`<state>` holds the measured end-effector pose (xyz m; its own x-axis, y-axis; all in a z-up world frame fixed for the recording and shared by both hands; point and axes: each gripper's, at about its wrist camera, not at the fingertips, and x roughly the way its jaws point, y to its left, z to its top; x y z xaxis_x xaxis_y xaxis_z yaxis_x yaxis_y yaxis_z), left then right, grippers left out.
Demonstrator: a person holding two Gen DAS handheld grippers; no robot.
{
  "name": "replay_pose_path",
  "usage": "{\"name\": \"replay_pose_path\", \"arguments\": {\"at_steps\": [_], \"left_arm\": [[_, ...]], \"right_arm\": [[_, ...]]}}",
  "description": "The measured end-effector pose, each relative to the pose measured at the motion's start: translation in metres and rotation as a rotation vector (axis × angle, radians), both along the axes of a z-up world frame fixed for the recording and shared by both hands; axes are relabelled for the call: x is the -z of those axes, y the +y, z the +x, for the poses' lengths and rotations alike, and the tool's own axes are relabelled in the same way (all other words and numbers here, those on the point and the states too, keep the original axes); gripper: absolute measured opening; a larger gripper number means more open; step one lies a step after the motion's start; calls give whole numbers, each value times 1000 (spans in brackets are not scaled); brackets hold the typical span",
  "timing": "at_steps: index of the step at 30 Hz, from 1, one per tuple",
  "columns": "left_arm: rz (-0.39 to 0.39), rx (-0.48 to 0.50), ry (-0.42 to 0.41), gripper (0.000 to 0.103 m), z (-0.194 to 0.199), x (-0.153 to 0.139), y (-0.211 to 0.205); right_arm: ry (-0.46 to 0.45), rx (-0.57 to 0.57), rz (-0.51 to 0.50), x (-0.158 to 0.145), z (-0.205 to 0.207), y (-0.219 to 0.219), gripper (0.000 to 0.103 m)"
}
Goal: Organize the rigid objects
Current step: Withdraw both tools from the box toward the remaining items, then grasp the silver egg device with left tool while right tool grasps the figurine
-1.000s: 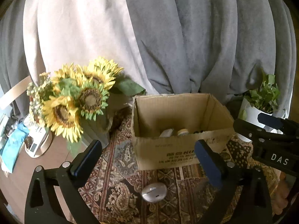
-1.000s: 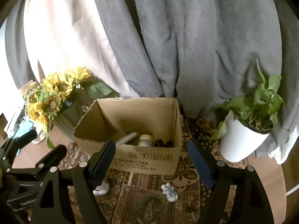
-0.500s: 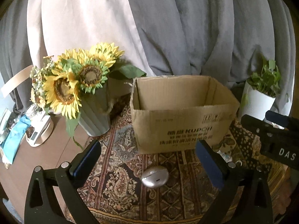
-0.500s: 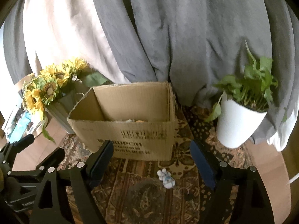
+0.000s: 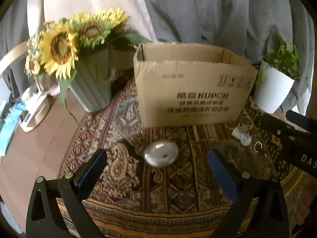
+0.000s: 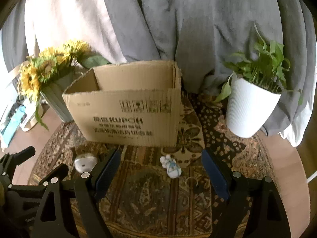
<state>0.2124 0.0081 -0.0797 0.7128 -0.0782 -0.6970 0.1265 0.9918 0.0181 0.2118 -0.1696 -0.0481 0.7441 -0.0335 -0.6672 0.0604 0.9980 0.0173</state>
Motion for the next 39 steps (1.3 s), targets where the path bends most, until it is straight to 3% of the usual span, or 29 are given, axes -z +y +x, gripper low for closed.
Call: {"name": "replay_pose_path", "arguments": {"at_steps": [18, 35, 39], "left_arm": [[-5, -69, 75, 103, 27, 43, -10], [-9, -83, 131, 102, 62, 73, -11], [-22, -85, 135, 97, 71, 75, -9]], "right_arm": [[106, 88, 86, 54, 20, -19, 85], [174, 112, 50, 87, 53, -21, 81], [176, 102, 51, 91, 60, -19, 77]]}}
